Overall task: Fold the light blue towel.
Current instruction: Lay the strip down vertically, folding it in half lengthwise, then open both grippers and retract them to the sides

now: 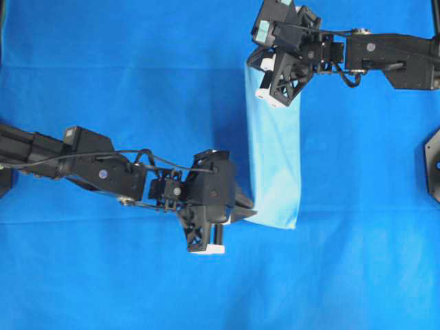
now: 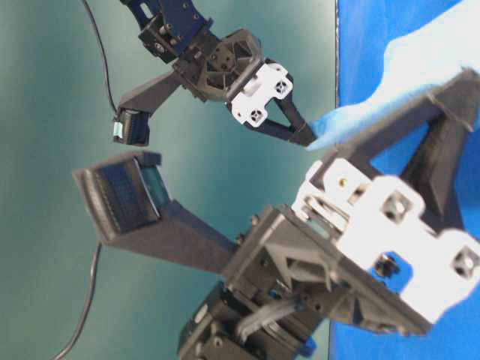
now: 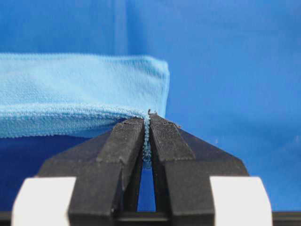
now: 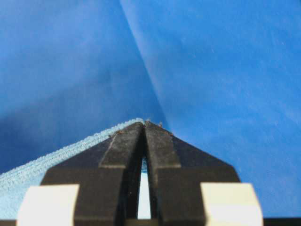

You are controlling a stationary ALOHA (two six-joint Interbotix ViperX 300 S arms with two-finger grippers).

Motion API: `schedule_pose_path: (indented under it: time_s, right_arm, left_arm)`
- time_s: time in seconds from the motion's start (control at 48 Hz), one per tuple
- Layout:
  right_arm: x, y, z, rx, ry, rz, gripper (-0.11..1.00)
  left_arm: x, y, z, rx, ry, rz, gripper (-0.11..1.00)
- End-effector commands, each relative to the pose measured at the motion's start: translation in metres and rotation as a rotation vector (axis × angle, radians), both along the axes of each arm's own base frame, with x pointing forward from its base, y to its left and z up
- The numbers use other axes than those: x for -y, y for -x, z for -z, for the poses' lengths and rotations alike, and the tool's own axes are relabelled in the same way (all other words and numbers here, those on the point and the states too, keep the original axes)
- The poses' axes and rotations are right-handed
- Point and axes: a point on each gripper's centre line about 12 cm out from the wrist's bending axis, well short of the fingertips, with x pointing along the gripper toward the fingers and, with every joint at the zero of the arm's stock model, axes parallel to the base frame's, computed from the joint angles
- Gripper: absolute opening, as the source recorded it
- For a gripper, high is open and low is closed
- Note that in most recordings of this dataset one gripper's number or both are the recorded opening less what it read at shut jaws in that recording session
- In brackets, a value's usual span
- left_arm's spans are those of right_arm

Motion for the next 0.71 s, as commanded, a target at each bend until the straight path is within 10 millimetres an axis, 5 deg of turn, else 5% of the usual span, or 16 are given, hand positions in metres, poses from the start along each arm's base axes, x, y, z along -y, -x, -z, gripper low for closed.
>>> schedule_pose_path:
  time_s: [0.0,0.395,0.437,0.604,0.687]
  right_arm:
    - [0.013,-0.002,-0.013,0.047,0.018,0.018,0.01]
    - [0.011,-0.005,0.004,0.019,0.001,0.007,0.02]
    - [0.010,-0.005,0.004,0.023,0.001,0.003,0.06]
    - [0.009,-0.006,0.004,0.026,0.001,-0.003,0.55]
    - [0.009,-0.005,0.004,0.021,0.000,0.002,0.68]
  left_arm:
    - [0.018,0.001,-0.021,0.058,0.009,0.040,0.02]
    - [0.019,-0.004,-0.021,0.063,0.007,0.042,0.05]
    - [0.018,-0.005,-0.021,0.064,0.009,0.039,0.13]
    - [0.016,-0.004,-0.023,0.067,-0.008,0.045,0.62]
    - [0.011,-0.002,-0.026,0.056,-0.009,0.036,0.81]
